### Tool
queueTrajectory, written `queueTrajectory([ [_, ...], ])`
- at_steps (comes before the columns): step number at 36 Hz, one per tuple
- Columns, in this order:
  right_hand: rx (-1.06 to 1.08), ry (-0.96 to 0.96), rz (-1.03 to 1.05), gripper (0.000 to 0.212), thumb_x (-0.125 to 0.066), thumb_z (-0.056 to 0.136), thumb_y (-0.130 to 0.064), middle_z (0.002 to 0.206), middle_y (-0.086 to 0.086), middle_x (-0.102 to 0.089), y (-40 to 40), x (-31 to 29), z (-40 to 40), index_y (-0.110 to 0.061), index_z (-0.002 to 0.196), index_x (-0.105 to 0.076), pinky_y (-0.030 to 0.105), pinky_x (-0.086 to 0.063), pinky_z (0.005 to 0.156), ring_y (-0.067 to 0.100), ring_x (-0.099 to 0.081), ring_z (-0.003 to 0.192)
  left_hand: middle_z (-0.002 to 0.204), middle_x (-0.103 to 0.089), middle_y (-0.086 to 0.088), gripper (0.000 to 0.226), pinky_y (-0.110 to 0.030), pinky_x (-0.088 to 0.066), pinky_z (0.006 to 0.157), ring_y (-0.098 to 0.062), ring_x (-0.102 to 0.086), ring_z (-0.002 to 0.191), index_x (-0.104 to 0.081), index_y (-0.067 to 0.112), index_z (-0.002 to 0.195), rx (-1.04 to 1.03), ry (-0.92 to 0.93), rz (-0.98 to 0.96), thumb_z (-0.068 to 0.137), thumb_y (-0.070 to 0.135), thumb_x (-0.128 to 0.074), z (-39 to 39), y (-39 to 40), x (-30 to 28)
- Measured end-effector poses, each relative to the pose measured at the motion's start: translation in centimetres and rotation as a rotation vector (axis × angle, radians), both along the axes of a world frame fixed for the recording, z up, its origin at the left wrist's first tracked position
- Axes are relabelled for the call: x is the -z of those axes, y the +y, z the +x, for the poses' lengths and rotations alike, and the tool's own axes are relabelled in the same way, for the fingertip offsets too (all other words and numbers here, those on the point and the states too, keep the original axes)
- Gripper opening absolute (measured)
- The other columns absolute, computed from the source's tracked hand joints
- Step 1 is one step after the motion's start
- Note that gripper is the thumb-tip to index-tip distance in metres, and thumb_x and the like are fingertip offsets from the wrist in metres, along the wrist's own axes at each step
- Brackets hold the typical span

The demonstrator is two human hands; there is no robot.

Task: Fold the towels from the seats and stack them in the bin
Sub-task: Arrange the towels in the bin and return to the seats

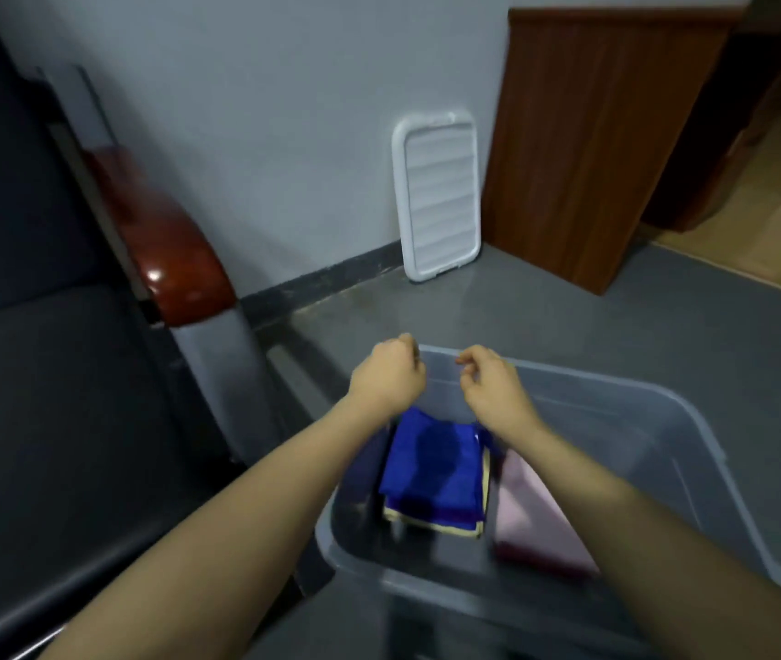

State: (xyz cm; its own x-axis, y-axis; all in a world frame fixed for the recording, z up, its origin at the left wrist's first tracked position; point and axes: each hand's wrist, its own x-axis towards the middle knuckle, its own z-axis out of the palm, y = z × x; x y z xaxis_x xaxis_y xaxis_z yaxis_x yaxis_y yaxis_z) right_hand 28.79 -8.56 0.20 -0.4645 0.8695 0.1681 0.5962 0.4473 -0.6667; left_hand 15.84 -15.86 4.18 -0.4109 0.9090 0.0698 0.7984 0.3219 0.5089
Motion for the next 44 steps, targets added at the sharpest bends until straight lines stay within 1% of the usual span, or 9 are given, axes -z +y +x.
queueTrajectory([
  [6, -0.066, 0.087, 0.12, 0.025, -0.044, 0.091, -0.004, 0.108, 0.009, -0.061, -3.7, -9.7, -3.0, -0.007, 0.109, -0.061, 0.029, -0.043, 0.079, 0.017, -0.053, 0.09, 0.104, -0.062, -0.016, 0.022, -0.034, -0.045, 0.075, -0.033, -0.056, 0.098, -0.056, 0.004, 0.103, -0.014, 0.064, 0.233, 0.093, 0.019, -0.042, -2.3, -4.2, -10.2],
  [9, -0.105, 0.138, 0.174, 0.024, -0.046, 0.09, -0.003, 0.102, 0.009, -0.064, -6.1, -13.6, -5.3, -0.008, 0.105, -0.064, 0.026, -0.04, 0.075, 0.015, -0.052, 0.084, 0.104, -0.063, -0.015, 0.022, -0.037, -0.048, 0.079, -0.034, -0.057, 0.098, -0.057, 0.006, 0.103, -0.049, 0.084, 0.29, 0.093, 0.02, -0.043, -4.0, -7.2, -14.2],
  [14, -0.227, 0.145, 0.248, 0.024, -0.045, 0.09, -0.008, 0.101, 0.007, -0.065, -11.4, -19.1, -10.4, -0.012, 0.104, -0.064, 0.036, -0.048, 0.083, 0.024, -0.059, 0.092, 0.101, -0.064, -0.009, 0.023, -0.035, -0.05, 0.077, -0.029, -0.059, 0.093, -0.058, 0.009, 0.102, -0.175, 0.159, 0.355, 0.094, 0.024, -0.042, -8.4, -14.0, -18.6],
  [19, -0.373, 0.137, 0.291, 0.021, -0.047, 0.09, -0.014, 0.091, 0.001, -0.068, -17.7, -22.0, -17.4, -0.021, 0.099, -0.065, 0.036, -0.05, 0.083, 0.022, -0.061, 0.088, 0.1, -0.062, -0.008, 0.023, -0.042, -0.053, 0.077, -0.027, -0.06, 0.088, -0.057, 0.009, 0.103, -0.338, 0.188, 0.355, 0.094, 0.025, -0.042, -14.1, -22.4, -20.6],
  [23, -0.51, 0.125, 0.332, 0.017, -0.047, 0.092, -0.016, 0.09, -0.003, -0.064, -22.6, -22.9, -22.4, -0.021, 0.095, -0.063, 0.035, -0.052, 0.074, 0.016, -0.06, 0.08, 0.096, -0.061, -0.005, 0.022, -0.039, -0.054, 0.073, -0.023, -0.061, 0.083, -0.057, 0.011, 0.106, -0.464, 0.162, 0.35, 0.096, 0.025, -0.043, -17.8, -28.6, -21.0],
  [31, -0.808, 0.083, 0.251, 0.018, -0.044, 0.095, -0.019, 0.082, -0.007, -0.061, -36.3, -21.2, -34.2, -0.024, 0.094, -0.061, 0.041, -0.054, 0.074, 0.015, -0.06, 0.072, 0.099, -0.062, -0.003, 0.022, -0.035, -0.05, 0.073, -0.023, -0.06, 0.087, -0.057, 0.013, 0.104, -0.796, 0.189, 0.243, 0.094, 0.026, -0.043, -25.6, -44.1, -18.4],
  [36, -0.987, 0.07, 0.183, 0.019, -0.045, 0.093, -0.016, 0.094, -0.004, -0.063, -45.4, -19.1, -40.7, -0.02, 0.096, -0.063, 0.043, -0.052, 0.083, 0.017, -0.06, 0.085, 0.101, -0.064, -0.009, 0.016, -0.033, -0.043, 0.071, -0.03, -0.058, 0.092, -0.055, 0.01, 0.092, -0.983, 0.206, 0.18, 0.091, 0.022, -0.043, -29.8, -53.8, -15.6],
  [39, -1.067, 0.093, 0.152, 0.018, -0.047, 0.09, -0.014, 0.096, -0.003, -0.063, -50.1, -18.0, -43.9, -0.021, 0.09, -0.063, 0.04, -0.051, 0.086, 0.017, -0.059, 0.09, 0.109, -0.064, -0.015, 0.023, -0.036, -0.046, 0.082, -0.033, -0.058, 0.102, -0.06, 0.005, 0.098, -1.044, 0.2, 0.153, 0.09, 0.019, -0.044, -31.7, -58.4, -14.0],
  [44, -1.205, 0.077, 0.102, 0.02, -0.052, 0.087, -0.011, 0.103, 0.003, -0.068, -56.9, -15.3, -49.6, -0.016, 0.095, -0.069, 0.035, -0.049, 0.087, 0.021, -0.061, 0.096, 0.111, -0.062, -0.017, 0.022, -0.038, -0.046, 0.083, -0.035, -0.057, 0.103, -0.059, 0.004, 0.1, -1.145, 0.23, 0.046, 0.088, 0.017, -0.046, -35.4, -64.7, -11.2],
])
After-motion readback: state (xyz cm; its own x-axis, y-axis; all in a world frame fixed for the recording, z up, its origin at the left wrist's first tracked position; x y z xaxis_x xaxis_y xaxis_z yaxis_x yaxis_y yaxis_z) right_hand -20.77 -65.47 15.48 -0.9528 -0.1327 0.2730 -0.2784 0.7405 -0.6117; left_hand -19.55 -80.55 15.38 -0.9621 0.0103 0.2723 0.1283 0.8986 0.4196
